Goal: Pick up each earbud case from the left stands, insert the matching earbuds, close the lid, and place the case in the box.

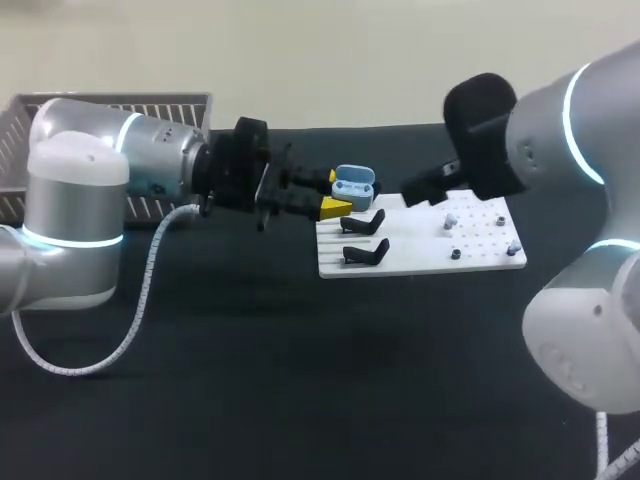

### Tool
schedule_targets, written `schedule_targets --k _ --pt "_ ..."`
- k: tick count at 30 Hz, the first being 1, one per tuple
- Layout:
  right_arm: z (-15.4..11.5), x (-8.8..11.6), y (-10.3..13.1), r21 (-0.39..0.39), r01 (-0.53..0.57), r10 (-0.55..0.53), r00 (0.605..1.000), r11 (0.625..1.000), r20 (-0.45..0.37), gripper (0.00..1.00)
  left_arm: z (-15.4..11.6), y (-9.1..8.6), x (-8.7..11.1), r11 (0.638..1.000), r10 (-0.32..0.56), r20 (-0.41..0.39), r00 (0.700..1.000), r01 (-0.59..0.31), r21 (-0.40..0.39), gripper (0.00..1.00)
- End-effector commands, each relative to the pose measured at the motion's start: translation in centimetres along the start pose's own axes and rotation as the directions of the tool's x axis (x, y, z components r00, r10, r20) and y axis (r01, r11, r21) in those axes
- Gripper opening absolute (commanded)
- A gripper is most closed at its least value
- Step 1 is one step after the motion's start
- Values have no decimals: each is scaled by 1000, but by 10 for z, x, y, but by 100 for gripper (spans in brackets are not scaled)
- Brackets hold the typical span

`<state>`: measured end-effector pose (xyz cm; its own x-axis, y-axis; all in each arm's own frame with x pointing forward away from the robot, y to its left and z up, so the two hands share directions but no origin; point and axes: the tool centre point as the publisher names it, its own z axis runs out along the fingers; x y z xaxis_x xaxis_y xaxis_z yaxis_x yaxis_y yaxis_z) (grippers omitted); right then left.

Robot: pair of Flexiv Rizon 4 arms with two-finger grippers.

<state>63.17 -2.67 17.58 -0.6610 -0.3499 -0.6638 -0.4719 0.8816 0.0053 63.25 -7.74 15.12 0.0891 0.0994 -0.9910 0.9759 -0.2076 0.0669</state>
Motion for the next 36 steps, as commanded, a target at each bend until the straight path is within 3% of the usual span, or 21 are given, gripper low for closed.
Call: schedule_targets --k 1,4,8,18,21,28,36 --pt "-26 3 -15 164 -2 15 997 986 -79 100 0 0 1 1000 2 2 1000 -2 -2 0" --pt "-22 14 -36 206 -21 59 982 978 -177 100 0 0 1 1000 2 2 1000 -2 -2 0" --pt "-8 36 -57 223 -38 114 933 974 -340 100 0 0 1 1000 2 2 1000 -2 -2 0" --pt "26 78 -84 165 -59 141 828 984 -543 100 0 0 1 1000 2 2 1000 -2 -2 0" --pt "35 86 -91 138 -69 137 803 988 -580 100 0 0 1 1000 2 2 1000 -2 -2 0" --pt "51 98 -104 173 -77 169 771 982 -613 100 0 0 1 1000 2 2 1000 -2 -2 0" --pt "63 113 -104 204 -13 134 793 979 -594 100 0 0 1 1000 2 2 1000 -2 -2 0"
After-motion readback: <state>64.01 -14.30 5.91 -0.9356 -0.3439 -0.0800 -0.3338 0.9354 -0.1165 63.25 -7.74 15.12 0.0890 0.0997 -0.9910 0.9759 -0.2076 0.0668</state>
